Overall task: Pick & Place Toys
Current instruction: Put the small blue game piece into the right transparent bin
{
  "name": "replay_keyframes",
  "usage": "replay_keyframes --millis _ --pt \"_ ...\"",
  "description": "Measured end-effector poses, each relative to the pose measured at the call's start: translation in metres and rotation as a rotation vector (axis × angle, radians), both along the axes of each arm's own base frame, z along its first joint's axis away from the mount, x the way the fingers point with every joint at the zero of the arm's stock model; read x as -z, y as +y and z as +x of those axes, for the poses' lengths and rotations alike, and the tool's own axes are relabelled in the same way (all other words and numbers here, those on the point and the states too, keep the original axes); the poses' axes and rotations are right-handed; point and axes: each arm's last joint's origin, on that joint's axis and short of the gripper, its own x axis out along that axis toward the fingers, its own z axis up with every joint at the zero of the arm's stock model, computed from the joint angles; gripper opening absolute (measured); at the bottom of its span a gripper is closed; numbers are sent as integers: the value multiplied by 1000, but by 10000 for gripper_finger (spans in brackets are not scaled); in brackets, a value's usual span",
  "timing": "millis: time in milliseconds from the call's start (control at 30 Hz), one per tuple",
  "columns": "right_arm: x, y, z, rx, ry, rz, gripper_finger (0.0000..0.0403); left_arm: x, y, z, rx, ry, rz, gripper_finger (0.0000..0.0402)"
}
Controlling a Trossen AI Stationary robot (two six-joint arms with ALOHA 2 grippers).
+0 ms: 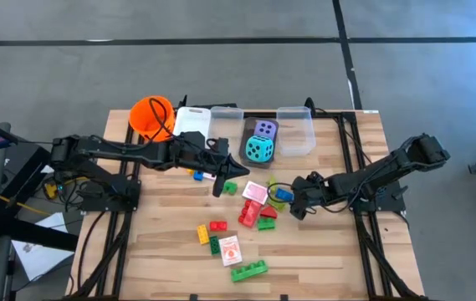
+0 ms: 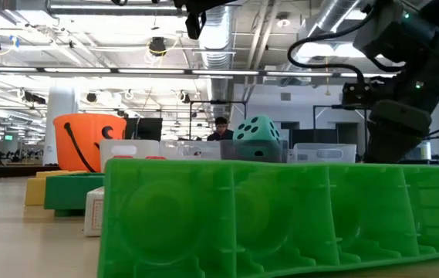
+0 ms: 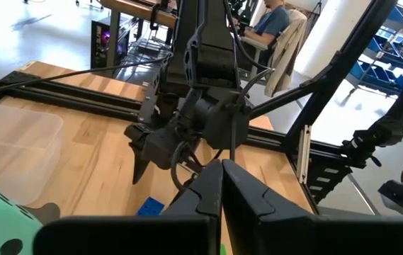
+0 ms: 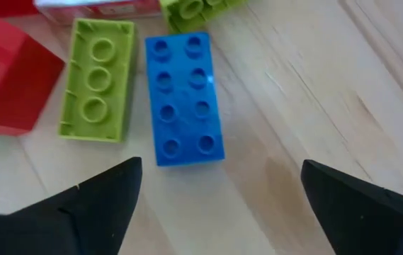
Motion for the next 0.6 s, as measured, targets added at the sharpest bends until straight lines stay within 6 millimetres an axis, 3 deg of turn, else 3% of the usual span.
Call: replay_keyframes --millis 200,600 --pt "4 1 4 -38 -93 6 337 0 0 0 0 0 0 0" --pt "15 -5 -8 38 -51 20 232 0 0 0 0 -1 2 0"
